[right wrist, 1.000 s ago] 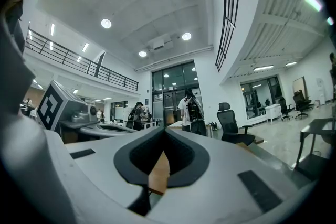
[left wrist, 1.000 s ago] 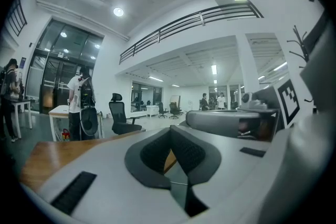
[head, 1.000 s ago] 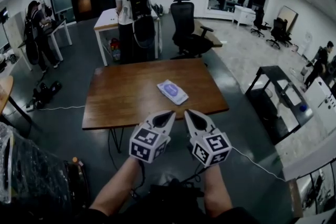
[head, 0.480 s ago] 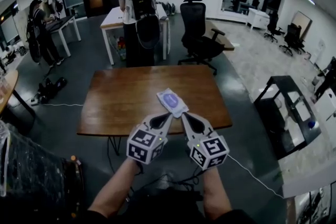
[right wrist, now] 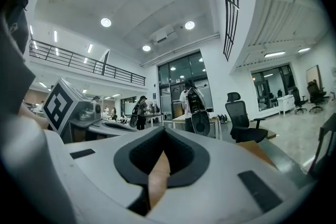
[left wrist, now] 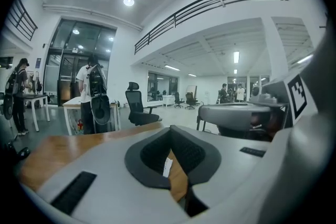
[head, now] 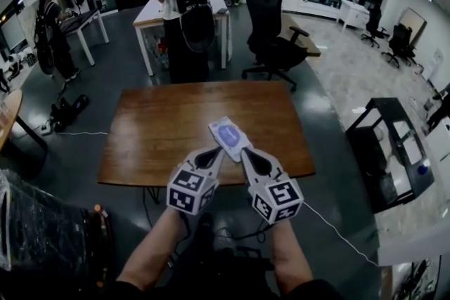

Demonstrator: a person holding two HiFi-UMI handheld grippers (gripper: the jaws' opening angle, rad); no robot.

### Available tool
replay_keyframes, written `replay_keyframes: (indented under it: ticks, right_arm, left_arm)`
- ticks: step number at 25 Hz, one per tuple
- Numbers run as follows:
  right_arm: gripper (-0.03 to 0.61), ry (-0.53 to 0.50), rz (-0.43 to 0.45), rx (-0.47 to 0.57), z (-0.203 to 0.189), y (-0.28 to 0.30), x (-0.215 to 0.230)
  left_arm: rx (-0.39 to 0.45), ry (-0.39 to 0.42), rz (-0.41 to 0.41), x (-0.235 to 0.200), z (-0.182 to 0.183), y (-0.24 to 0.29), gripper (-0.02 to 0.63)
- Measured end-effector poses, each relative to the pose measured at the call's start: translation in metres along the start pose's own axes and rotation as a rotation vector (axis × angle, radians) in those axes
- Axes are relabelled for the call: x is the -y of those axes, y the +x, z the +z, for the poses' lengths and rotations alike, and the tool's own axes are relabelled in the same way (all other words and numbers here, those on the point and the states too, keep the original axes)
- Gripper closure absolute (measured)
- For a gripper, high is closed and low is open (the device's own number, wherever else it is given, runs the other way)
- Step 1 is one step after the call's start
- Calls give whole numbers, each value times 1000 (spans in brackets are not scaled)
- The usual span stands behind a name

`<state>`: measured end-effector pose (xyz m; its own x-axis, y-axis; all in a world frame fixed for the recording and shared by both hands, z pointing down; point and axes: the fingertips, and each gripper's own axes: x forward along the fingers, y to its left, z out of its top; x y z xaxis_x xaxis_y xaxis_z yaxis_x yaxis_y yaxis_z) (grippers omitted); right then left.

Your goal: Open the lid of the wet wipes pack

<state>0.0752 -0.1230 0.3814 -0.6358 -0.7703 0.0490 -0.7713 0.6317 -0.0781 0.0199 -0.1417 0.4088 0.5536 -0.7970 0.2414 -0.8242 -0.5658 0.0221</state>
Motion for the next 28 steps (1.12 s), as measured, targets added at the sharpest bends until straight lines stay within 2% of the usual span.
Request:
replay_keyframes:
  ticks: [7,12,18,23,28]
  right_arm:
    - [568,-5,-20,-79,-28,45,15]
    - [568,9,-83,-141,-50,82,36]
    - [568,35,-155,-212,-72,121,51]
    - [566,46,-212,-257,-86,139,64]
    - [566,43,-240,-322,-107,154,74]
  left_arm:
    - [-40,-44,10,-51,-23,36,607]
    - [-63,-64,-26,-81,-36,68,607]
    - [-130,-63,-72,-112,-59,95,607]
    - [-186,-62,-125,-128,-80,115,607]
    - [-251,-69,-141,-139,-105,138,607]
